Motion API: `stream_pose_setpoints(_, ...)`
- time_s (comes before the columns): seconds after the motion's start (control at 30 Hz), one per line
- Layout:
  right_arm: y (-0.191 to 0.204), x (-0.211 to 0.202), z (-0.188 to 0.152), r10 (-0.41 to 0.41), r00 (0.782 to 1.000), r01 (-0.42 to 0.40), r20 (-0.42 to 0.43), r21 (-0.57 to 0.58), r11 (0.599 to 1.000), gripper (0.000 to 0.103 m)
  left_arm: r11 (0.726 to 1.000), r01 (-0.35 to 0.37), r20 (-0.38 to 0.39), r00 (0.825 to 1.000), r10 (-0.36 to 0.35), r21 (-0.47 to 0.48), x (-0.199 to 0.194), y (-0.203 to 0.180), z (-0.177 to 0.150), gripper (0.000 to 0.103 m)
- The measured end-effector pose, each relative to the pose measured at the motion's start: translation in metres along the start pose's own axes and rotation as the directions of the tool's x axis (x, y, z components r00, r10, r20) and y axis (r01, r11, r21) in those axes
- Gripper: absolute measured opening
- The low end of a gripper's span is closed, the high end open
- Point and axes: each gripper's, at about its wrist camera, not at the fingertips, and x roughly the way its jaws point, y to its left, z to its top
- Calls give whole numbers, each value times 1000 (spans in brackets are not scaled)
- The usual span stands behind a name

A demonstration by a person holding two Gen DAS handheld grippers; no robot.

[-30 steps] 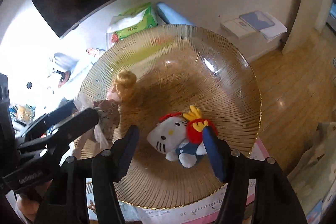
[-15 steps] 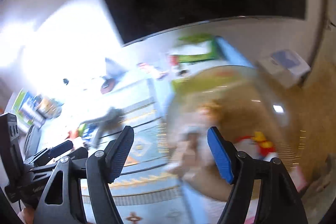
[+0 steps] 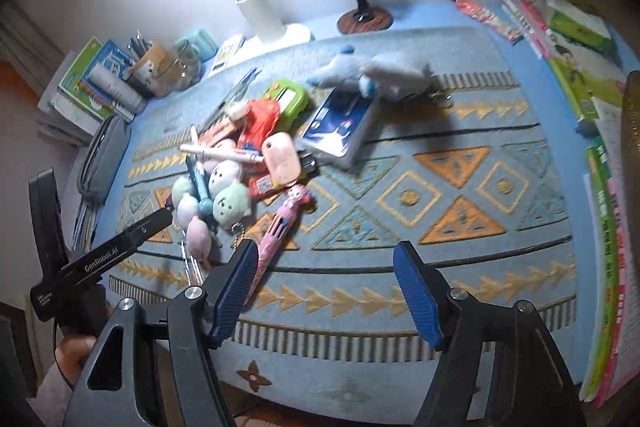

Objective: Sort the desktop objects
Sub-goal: 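Grasp the stacked pastel plush with the left tool while the right tool grasps the pink character pen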

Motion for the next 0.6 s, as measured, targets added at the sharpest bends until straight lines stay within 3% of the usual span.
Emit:
stream_pose_setpoints(0.2, 21, 26, -7, -30, 998, 32, -60, 20, 999, 66, 999, 36, -55, 998, -37, -26, 27, 11, -1, 73)
stream_pose_setpoints(0.3, 22, 30, -9, -46, 996, 48, -75, 30, 998, 66, 999, 45, -35, 998, -45, -19, 29, 12, -4, 73)
stream_pose_setpoints(0.4, 23, 35, -12, -63, 994, 67, -89, 37, 997, 66, 999, 13, -10, 1000, -13, 39, 30, 4, -4, 62)
stream_pose_setpoints(0.5, 23, 39, -16, -66, 992, 71, -106, 40, 997, 66, 994, 36, -1, 999, -36, 101, 29, -4, -2, 42)
stream_pose_setpoints(0.6, 24, 46, -19, -62, 991, 68, -123, 46, 997, 66, 991, 38, -6, 999, -37, 132, 24, -3, -3, 42)
